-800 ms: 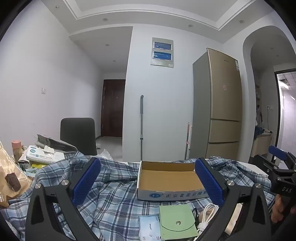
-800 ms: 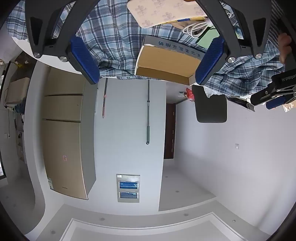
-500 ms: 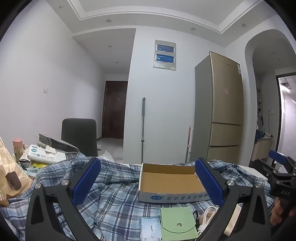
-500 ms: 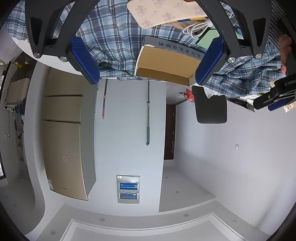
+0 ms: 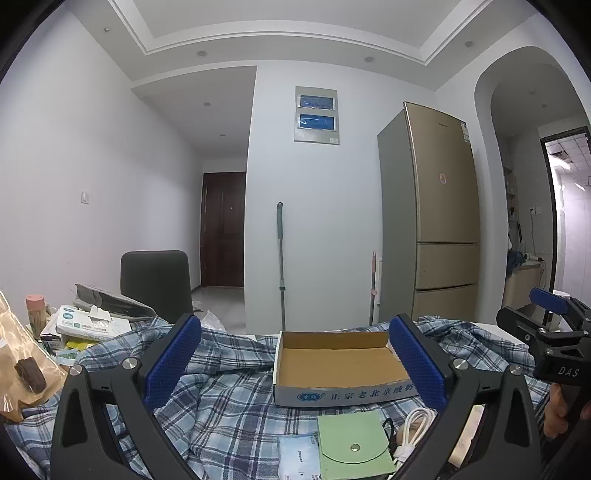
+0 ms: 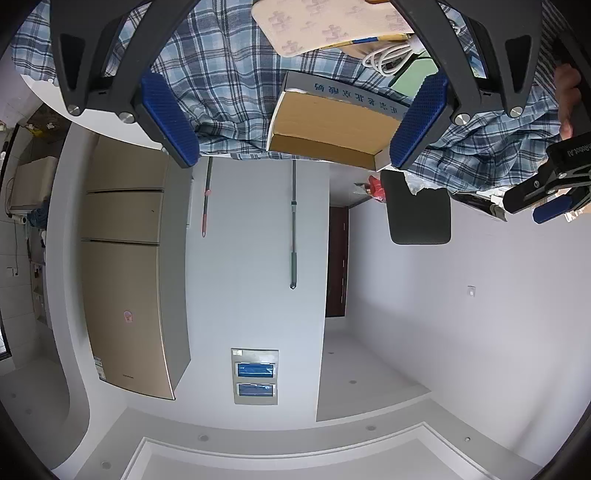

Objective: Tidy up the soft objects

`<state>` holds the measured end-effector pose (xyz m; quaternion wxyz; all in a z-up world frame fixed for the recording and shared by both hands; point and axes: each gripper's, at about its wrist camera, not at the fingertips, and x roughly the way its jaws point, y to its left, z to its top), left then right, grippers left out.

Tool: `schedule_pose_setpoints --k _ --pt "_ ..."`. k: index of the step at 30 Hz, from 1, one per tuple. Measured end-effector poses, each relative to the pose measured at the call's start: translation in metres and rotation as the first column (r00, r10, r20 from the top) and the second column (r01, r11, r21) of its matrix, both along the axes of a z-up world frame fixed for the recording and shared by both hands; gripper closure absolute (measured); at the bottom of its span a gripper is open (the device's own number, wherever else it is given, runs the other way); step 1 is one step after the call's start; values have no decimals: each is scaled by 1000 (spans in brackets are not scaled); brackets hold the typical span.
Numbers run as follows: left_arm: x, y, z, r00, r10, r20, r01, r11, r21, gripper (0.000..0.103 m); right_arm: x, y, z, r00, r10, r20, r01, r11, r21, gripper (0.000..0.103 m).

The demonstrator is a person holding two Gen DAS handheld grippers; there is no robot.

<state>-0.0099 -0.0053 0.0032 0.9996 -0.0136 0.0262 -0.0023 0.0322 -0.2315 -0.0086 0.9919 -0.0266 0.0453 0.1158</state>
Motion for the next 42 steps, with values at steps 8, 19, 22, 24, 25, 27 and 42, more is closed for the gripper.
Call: schedule_pose_setpoints --k 8,19,22,24,25,27,42 --pt "0 0 -1 1000 0 0 0 1000 0 0 3 0 -2 1000 0 -2 0 1000 1 0" --pt "0 0 -1 1000 3 5 -3 1000 1 0 3 -1 -1 1000 0 -4 0 1000 1 0" --pt "0 0 -2 1000 2 5 -2 1000 3 0 3 -1 -1 1000 0 -5 0 1000 1 0" --pt "0 0 -2 1000 2 5 -2 1000 4 0 3 -1 -1 1000 0 -4 0 1000 1 0" --pt "0 0 -2 1000 2 6 -2 1000 4 0 3 -1 -2 1000 -1 -4 1 1000 2 0" --pt "0 -1 -2 1000 2 5 -2 1000 3 0 3 -1 -1 1000 1 -5 -1 1000 2 0" --pt "1 -1 -2 1000 2 5 -2 1000 5 0 5 -2 -3 1000 -5 -7 5 1000 4 0"
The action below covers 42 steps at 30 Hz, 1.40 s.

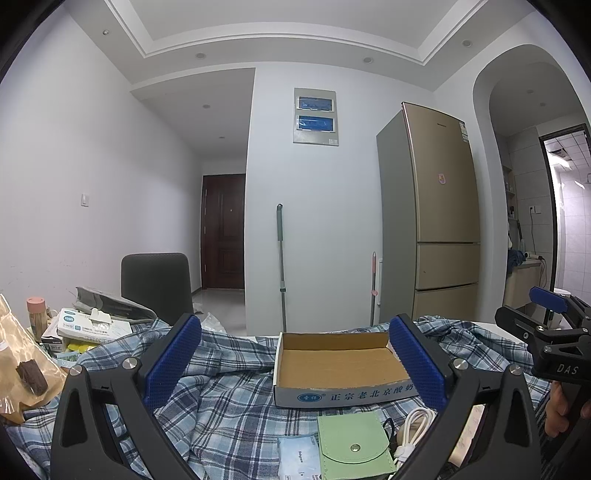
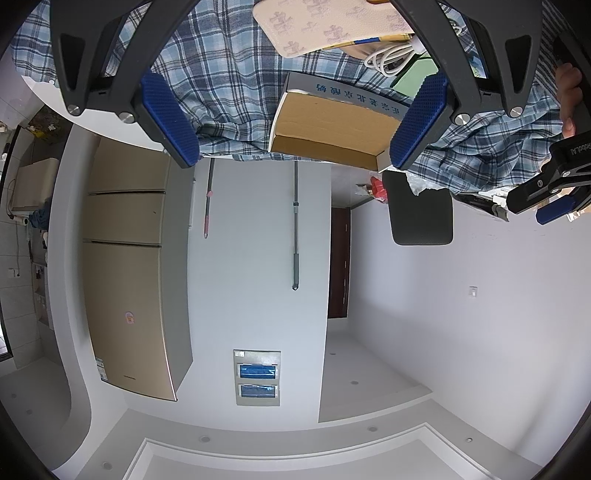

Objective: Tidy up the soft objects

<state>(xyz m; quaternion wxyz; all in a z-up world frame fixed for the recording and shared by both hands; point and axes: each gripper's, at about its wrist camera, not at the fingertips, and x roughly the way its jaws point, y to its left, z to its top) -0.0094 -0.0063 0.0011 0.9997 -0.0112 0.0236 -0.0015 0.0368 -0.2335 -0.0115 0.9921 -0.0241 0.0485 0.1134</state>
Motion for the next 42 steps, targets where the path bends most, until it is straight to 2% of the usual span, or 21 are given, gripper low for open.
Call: schedule_pose_setpoints --k 29,39,42 --pt "-1 -1 0 1000 0 2 0 1000 1 0 1 3 1 1000 -2 -18 1 1000 -19 0" --pt "-1 0 4 1000 -15 -11 15 1000 10 0 10 2 3 997 21 -68 -21 1000 -7 0" --pt "-1 1 8 999 -33 -37 33 999 4 0 13 3 5 995 22 -101 -23 1000 -15 0"
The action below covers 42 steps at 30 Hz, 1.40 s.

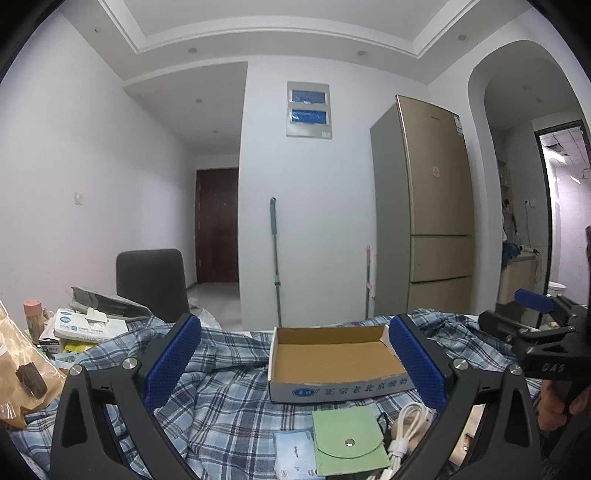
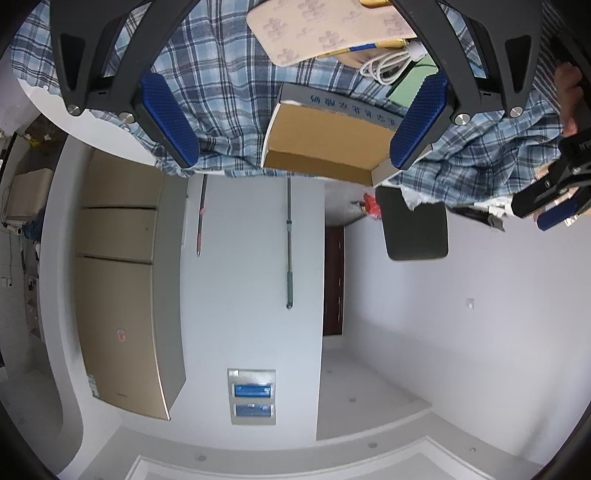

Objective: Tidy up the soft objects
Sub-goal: 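Lower the right tool and grasp the cream phone case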

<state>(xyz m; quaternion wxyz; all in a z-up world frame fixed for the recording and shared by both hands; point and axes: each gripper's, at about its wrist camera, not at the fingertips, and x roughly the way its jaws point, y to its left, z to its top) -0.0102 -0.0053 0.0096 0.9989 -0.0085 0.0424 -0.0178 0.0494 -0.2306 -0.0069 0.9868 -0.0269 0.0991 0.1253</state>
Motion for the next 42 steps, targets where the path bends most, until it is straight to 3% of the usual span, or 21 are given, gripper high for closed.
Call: schedule_pose_setpoints --k 6,9,12,15,18,23,28,30,38,42 --pt "-1 6 8 999 12 -38 -13 1000 -20 0 -2 10 12 996 9 -84 -13 998 -56 0" --pt "8 5 6 995 1 -99 -2 1000 -8 0 1 10 15 984 0 -180 -10 998 -55 0" --pt "18 5 1 985 -16 -169 13 1000 -23 0 2 6 7 959 15 -282 -20 1000 -16 5" --pt "23 3 -4 979 -21 -201 18 1000 -16 0 -2 3 -9 945 -3 -326 -1 1000 -12 8" --pt "30 -1 -11 975 0 -223 3 1000 16 0 12 -3 -30 879 -8 -477 23 999 24 9" --pt "31 -6 -14 976 24 -215 -10 998 66 0 37 -31 -54 757 115 -644 118 945 307 11" --pt "32 -5 -14 975 21 -222 -7 998 60 0 65 -29 -82 587 75 -806 224 942 251 11" --pt "34 -6 -16 974 23 -226 -8 998 66 0 68 -27 -92 544 93 -834 239 935 260 11" --pt "35 -7 -17 972 17 -232 -5 999 52 0 86 -15 -93 534 110 -838 234 933 272 11" --pt "36 -4 -17 972 16 -236 -8 999 37 0 92 -5 -94 520 78 -851 210 953 216 11"
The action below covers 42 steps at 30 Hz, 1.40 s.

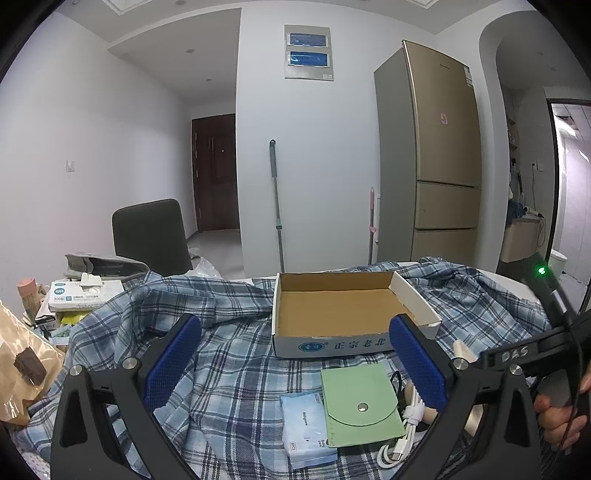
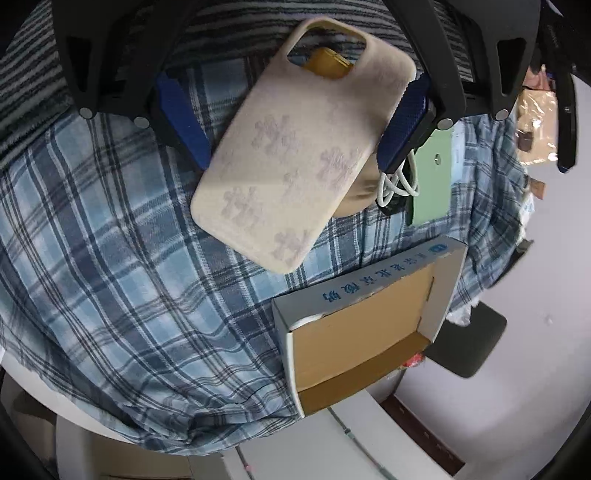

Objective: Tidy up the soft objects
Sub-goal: 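Lower the right tool and grasp the cream phone case, then lift the phone case with the right tool while the left tool grasps the blue wipe pack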

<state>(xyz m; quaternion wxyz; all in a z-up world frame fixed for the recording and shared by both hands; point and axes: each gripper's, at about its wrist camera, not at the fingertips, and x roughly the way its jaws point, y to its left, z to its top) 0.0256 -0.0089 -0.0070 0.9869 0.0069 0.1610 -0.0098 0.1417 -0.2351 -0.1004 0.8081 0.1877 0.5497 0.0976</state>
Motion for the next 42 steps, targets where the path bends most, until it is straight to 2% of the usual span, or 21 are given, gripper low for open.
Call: schedule_pose_setpoints --k 3,7,9,10,11,12,15,17,20,24,26,27,30,31,34,36,42 --pt "1 3 -1 1000 -3 -10 3 1000 -16 0 4 12 1 999 47 20 -45 997 -62 12" --pt "-1 1 1 1000 -11 0 11 1000 -12 0 7 21 2 995 87 43 -81 990 -112 19" --pt "-2 0 1 1000 -13 5 13 1000 -4 0 8 24 7 991 117 67 -106 984 -141 28" --pt "-3 -2 1 1000 -15 9 15 1000 2 0 7 26 12 987 137 84 -122 979 -160 42" --pt "-4 -2 2 1000 -16 10 16 1000 4 0 7 28 16 981 168 99 -148 973 -178 51" --pt "-4 -3 2 1000 -19 12 18 1000 7 0 7 31 21 973 207 106 -183 963 -199 52" --pt "-6 -3 3 1000 -22 14 22 1000 7 0 9 38 20 955 291 59 -266 926 -268 50" --pt "-6 -3 3 1000 -20 17 20 1000 5 0 9 32 16 963 268 40 -251 937 -244 40" --pt "-6 -2 4 1000 -18 19 18 1000 0 0 11 20 6 976 217 10 -212 961 -176 32" --pt "-5 -2 3 1000 -18 13 17 1000 2 0 10 13 1 980 200 10 -197 972 -132 28" --pt "-4 -2 3 1000 -17 10 17 1000 3 0 14 15 -5 977 214 -22 -215 969 -119 23" --pt "-4 -2 3 1000 -17 10 17 1000 5 0 14 16 -3 975 224 3 -222 967 -128 22" --pt "-4 -1 3 1000 -15 11 15 1000 5 0 16 19 -3 973 230 5 -227 963 -147 21" --pt "-5 -1 3 1000 -14 11 14 1000 5 0 16 20 -2 973 232 14 -227 962 -150 21" --pt "-5 -1 3 1000 -17 8 17 1000 3 0 16 26 -1 966 256 42 -242 949 -200 40" --pt "-5 -1 3 1000 -18 9 18 1000 5 0 15 26 1 964 257 74 -240 954 -180 48" --pt "-5 -1 3 1000 -20 9 20 1000 6 0 8 21 2 959 270 84 -250 948 -196 49"
